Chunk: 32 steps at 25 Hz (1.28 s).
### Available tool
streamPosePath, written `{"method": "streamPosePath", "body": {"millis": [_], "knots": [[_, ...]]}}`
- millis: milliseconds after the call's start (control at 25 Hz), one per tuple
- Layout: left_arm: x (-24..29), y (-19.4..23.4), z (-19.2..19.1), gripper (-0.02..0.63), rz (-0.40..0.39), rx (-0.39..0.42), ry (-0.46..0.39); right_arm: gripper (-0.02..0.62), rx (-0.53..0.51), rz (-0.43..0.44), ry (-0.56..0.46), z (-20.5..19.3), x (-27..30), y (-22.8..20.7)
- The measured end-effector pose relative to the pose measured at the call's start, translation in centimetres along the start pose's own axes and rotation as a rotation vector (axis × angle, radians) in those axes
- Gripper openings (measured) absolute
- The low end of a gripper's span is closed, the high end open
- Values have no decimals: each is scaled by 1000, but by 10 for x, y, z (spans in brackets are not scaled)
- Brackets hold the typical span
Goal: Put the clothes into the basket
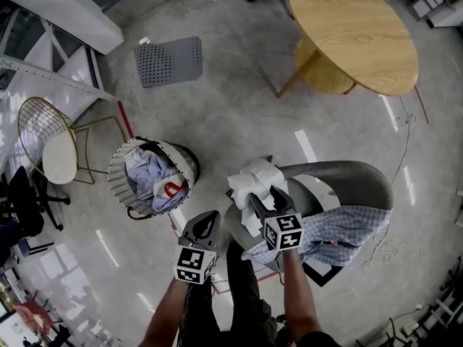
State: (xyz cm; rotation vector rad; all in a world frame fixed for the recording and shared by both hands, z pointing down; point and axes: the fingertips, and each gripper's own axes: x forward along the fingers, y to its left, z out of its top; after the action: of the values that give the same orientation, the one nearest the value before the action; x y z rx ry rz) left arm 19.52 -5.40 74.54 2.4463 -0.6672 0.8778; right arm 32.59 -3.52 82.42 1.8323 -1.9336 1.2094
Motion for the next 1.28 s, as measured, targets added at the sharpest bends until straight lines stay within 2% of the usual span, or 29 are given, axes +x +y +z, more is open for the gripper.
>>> {"method": "streamPosePath", "body": {"millis": [200,320,400,640,1040,1280], "knots": [[-4,-4,1,6,-2,7,-5,206,34,-16,-19,2,-6,-3],[-6,-4,2,6,1,11,-7,59,-42,-68,-29,4,-12,-4],[-8,-5,3,6,1,10,-11,50,-96,-90,-24,4,-12,-4],[-20,-2,1,6,4,17,-22,40,-107,-120,-23,5,-14,-1],[-64,3,30,6,29,43,-88,38,-121,-142,-145,42,-67,27],[-97,0,63,6,31,70,-171,38,-160,-161,-249,90,-110,51]]}}
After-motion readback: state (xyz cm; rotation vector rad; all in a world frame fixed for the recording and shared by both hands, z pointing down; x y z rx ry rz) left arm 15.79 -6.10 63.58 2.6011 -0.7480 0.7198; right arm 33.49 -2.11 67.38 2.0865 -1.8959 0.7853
